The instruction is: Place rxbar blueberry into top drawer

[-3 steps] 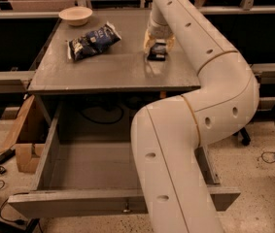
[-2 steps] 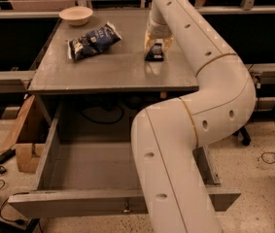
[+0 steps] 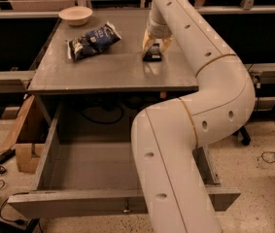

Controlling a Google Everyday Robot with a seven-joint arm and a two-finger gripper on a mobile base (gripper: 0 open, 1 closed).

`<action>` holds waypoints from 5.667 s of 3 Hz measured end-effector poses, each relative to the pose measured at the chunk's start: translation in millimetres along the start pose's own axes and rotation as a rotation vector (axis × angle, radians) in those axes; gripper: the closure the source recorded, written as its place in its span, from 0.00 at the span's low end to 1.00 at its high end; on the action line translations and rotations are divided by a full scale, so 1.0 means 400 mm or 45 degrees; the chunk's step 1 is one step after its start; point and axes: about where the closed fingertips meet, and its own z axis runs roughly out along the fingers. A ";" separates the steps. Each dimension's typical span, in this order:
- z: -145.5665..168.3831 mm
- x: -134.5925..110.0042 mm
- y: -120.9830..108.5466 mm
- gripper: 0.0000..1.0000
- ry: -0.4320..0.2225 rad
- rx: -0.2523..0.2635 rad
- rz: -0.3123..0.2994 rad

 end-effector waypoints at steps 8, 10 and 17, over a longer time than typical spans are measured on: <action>-0.330 0.279 -0.229 1.00 0.157 0.011 -0.169; -0.398 0.385 -0.145 1.00 0.036 -0.058 -0.259; -0.007 0.742 0.052 0.81 0.078 -0.515 -0.470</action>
Offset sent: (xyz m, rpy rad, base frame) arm -0.0738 -0.0329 0.0449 -0.1479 -0.0142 0.0120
